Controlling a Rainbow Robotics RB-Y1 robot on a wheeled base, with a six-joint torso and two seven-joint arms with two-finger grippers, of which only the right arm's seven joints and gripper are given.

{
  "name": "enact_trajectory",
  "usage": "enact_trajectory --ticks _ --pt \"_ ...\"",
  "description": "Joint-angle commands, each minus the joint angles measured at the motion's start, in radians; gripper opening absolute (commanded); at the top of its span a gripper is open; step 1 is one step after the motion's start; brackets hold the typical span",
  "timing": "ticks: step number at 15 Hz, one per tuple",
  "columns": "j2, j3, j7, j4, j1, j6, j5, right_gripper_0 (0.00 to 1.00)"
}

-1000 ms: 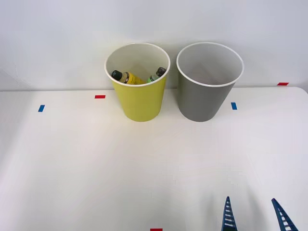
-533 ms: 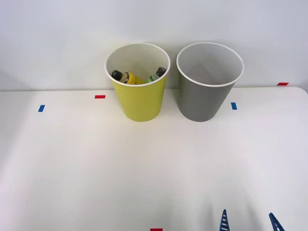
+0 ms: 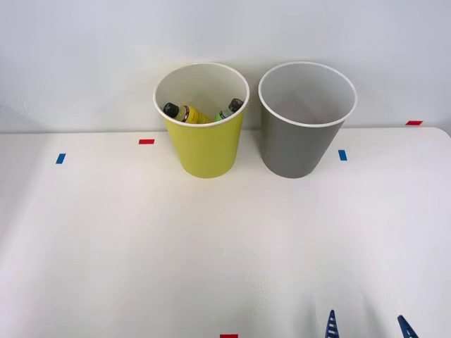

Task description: Put cans in the gray bin, plastic bottles in the light green bin

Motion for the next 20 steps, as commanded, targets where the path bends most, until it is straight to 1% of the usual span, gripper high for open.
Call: enact_trajectory --ticks 1,20 --pt "0.000 0.000 0.000 0.000 0.000 0.000 0.000 1.00" --pt "0.000 0.000 0.000 0.000 0.000 0.000 0.000 1.00"
